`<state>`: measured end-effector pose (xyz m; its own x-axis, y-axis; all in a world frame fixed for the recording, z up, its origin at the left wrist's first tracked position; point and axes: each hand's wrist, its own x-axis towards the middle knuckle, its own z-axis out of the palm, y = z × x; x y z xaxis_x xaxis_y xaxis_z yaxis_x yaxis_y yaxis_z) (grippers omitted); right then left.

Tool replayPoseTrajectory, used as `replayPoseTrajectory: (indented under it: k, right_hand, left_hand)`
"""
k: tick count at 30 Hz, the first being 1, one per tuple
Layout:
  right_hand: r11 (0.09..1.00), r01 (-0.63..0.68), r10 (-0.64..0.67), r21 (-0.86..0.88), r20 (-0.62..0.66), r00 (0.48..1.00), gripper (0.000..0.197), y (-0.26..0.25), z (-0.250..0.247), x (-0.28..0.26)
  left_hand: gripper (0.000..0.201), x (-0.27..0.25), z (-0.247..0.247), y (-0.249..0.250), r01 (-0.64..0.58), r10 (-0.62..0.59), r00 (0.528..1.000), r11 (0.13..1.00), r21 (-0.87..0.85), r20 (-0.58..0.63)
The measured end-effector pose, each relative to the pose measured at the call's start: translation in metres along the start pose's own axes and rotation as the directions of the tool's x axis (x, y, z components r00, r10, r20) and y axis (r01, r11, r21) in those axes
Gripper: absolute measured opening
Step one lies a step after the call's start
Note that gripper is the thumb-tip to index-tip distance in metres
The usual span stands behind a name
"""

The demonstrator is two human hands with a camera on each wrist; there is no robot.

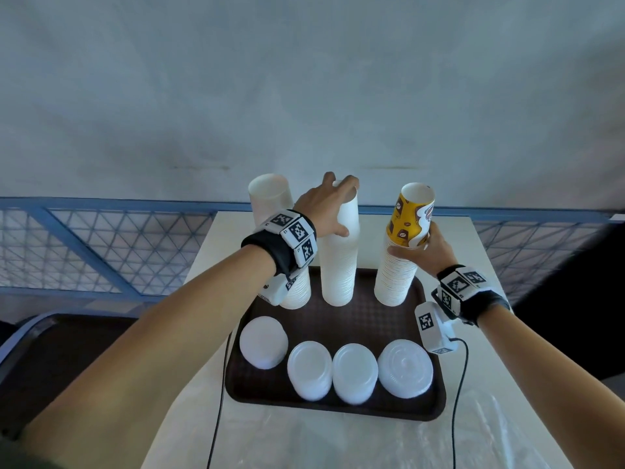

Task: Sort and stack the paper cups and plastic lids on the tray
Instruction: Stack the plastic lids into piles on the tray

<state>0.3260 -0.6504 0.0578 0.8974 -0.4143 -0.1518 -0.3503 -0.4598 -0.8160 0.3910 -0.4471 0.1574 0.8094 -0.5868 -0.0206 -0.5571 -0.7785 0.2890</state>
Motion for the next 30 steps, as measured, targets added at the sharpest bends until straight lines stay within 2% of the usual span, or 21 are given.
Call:
replayPoseTrajectory:
  k: [5,12,18,21,25,27,30]
  right_hand:
    - [1.000,0.009,-0.009,0.000,-0.025,1.000,0.076,-0.005,0.006,-0.003]
    - [0.999,0.020,-0.020,0.050,0.009,1.000,0.075,-0.008,0.019,-0.002]
    - [0.997,0.037,-0.043,0.073,0.092,0.995,0.079,-0.012,0.031,-0.001]
    - [0.996,0.047,-0.053,0.070,0.090,0.995,0.078,-0.012,0.033,0.001]
    - [0.997,0.055,-0.059,0.054,0.081,0.995,0.078,-0.011,0.034,0.003]
    - [0.997,0.059,-0.062,0.044,0.078,0.995,0.078,-0.011,0.035,0.003]
    - [0.997,0.069,-0.071,0.030,0.081,0.994,0.079,-0.011,0.035,0.005]
  left_hand:
    - [0.072,0.003,0.000,-0.004,0.014,-0.015,1.000,0.999,-0.042,-0.019]
    - [0.073,0.003,0.000,-0.003,0.072,-0.072,0.997,0.993,-0.097,0.000]
    - [0.074,0.003,0.000,-0.001,0.079,-0.078,0.997,0.992,-0.102,0.016]
    - [0.076,0.003,0.000,-0.002,0.075,-0.074,0.997,0.993,-0.094,0.018]
    - [0.092,0.004,0.002,-0.004,0.055,-0.054,0.998,0.998,-0.035,0.037]
    - [0.100,0.004,-0.004,-0.007,0.036,-0.035,0.999,0.999,-0.040,0.011]
    - [0.101,0.001,-0.026,-0.019,0.010,-0.010,0.993,1.000,-0.003,-0.120]
